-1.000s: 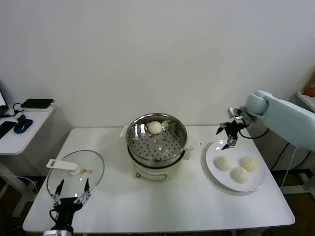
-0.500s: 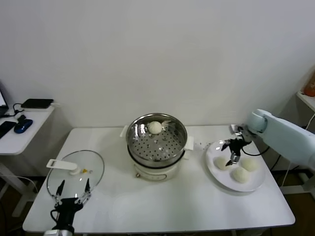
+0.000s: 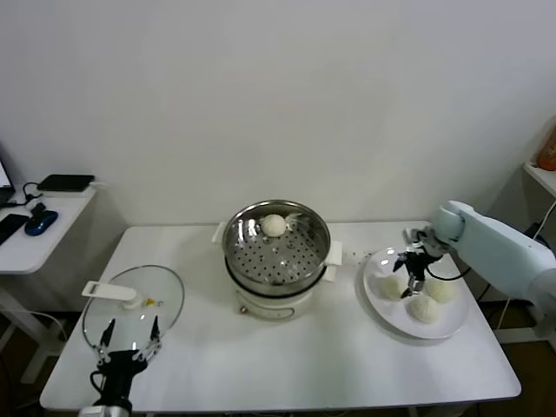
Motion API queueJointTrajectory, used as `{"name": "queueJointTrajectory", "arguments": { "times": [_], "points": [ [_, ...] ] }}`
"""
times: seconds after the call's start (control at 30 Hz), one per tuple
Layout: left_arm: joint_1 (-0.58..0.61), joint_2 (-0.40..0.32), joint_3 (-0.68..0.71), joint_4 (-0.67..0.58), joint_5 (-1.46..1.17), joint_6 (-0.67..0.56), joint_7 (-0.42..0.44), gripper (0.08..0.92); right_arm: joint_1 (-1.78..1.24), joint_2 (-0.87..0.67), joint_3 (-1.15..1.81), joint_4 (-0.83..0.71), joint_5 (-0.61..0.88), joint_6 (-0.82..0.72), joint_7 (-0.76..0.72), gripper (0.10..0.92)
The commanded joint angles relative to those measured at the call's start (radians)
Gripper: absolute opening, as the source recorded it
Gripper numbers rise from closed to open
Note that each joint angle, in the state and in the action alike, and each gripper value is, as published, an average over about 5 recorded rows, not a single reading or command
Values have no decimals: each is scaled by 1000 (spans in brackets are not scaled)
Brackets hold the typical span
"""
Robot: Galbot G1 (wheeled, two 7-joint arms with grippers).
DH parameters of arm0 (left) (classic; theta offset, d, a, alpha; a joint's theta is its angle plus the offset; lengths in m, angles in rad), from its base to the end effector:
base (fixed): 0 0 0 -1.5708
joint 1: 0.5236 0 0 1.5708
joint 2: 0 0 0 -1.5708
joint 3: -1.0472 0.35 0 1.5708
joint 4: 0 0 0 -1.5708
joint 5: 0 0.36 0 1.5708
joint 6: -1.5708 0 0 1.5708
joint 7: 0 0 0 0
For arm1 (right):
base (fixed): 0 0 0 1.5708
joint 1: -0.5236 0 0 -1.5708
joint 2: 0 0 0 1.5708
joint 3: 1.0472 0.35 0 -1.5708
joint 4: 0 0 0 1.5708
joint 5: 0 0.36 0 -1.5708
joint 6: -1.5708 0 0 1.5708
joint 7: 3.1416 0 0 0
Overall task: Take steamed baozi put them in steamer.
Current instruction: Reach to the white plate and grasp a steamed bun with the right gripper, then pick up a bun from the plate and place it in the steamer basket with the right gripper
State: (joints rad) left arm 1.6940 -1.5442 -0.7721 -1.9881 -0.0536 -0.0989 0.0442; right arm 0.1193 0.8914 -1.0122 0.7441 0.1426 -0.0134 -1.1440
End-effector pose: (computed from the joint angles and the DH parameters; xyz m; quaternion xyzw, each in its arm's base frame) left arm 0.1329 0.0863 -0.3533 0.0786 -0.9937 -0.0515 0.0615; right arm 0.5839 -0.1968 -0.2405 0.5271 -0.5568 0.4589 0.4491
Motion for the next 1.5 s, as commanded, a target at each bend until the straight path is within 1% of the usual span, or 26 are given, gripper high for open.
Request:
{"name": "queueJointTrajectory", "arguments": {
  "times": [0.03, 0.7, 0.97, 1.17, 1.37, 1.5],
  "points": [
    [-2, -1, 0, 2, 2, 1, 0, 823, -21, 31, 28, -39, -41, 15, -5, 823],
    [-10, -1, 1, 7, 2, 2, 0, 823, -30, 52, 52, -62, -77, 21, -31, 817],
    [-11, -2, 1, 5, 3, 3, 0, 823, -39, 53, 64, -60, -83, 25, -34, 722],
    [-9, -3, 1, 4, 3, 2, -1, 823, -29, 50, 67, -56, -77, 27, -35, 696],
    [-11, -4, 0, 6, 3, 1, -1, 823, 39, 32, 34, -23, -31, 19, -49, 696],
    [-12, -4, -1, 3, 3, 2, -4, 823, 145, 16, -46, 22, 55, 7, -53, 699]
  ]
}}
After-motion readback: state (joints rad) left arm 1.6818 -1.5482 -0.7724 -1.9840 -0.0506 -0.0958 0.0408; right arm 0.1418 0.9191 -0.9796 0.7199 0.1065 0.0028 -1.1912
